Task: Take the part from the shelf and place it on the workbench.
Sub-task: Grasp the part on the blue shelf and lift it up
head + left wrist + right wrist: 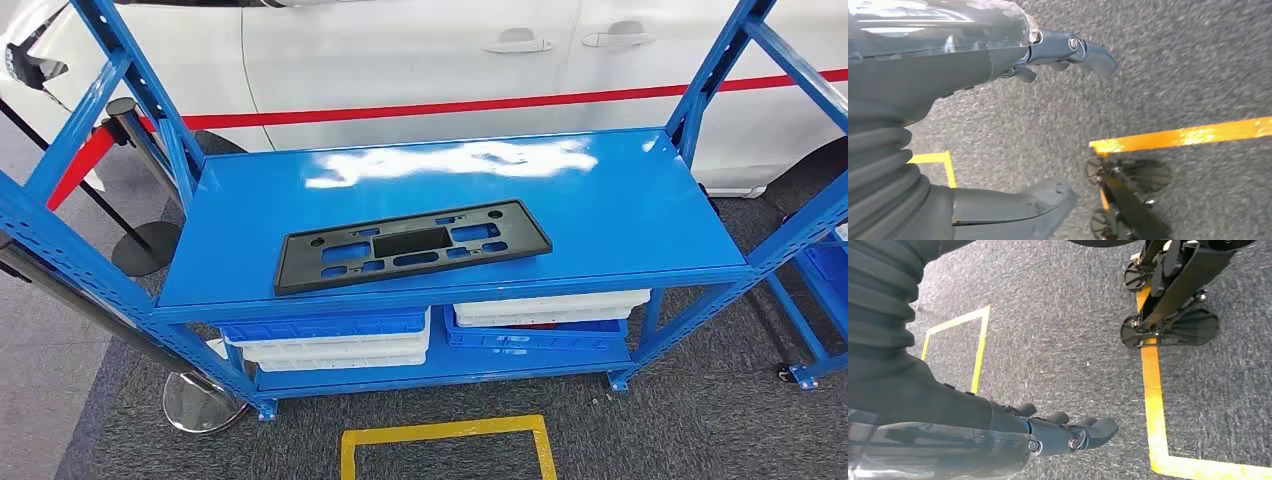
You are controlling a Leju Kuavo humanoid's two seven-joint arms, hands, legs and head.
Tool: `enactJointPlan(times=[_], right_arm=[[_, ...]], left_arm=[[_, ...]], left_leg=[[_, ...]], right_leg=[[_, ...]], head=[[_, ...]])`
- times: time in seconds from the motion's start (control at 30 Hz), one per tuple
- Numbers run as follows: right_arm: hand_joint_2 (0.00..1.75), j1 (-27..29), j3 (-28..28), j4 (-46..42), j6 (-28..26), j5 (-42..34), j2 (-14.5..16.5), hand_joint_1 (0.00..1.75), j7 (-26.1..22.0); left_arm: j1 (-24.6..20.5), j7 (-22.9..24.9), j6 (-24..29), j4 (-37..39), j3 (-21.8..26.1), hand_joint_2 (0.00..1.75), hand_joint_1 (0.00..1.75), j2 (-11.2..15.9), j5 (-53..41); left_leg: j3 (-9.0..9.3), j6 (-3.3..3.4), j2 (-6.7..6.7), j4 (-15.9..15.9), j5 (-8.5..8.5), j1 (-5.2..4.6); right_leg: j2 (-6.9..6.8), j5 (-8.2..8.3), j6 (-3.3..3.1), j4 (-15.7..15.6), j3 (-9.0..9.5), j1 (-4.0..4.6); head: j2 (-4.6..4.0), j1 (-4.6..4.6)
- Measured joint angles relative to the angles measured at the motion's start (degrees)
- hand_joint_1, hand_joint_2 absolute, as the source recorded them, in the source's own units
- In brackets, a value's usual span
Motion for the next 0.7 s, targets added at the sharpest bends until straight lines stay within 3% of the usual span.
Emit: enactJointPlan(times=[0.33, 0.7], right_arm=[[1.75, -2.48, -12.63, 1.08, -1.06, 8.48, 0.5, 0.0, -6.13], [1.75, -2.24, -13.16, -11.51, -3.6, 8.72, 1.62, 0.0, -13.03]], left_arm=[[-2.03, -5.16, 2.74, 1.16, 9.23, 0.0, 0.0, -1.17, -7.34], [-3.36, -8.62, 4.53, 2.11, 15.74, 0.0, 0.0, -2.2, -13.18]], left_leg=[[0.0, 0.0, 0.0, 0.0, 0.0, -0.03], [0.02, 0.01, 0.0, 0.03, 0.01, -0.05]], right_leg=[[0.0, 0.0, 0.01, 0.0, 0.02, -0.04], [0.04, 0.0, 0.01, 0.0, 0.04, -0.06]], head=[[0.0, 0.0], [0.0, 0.01]])
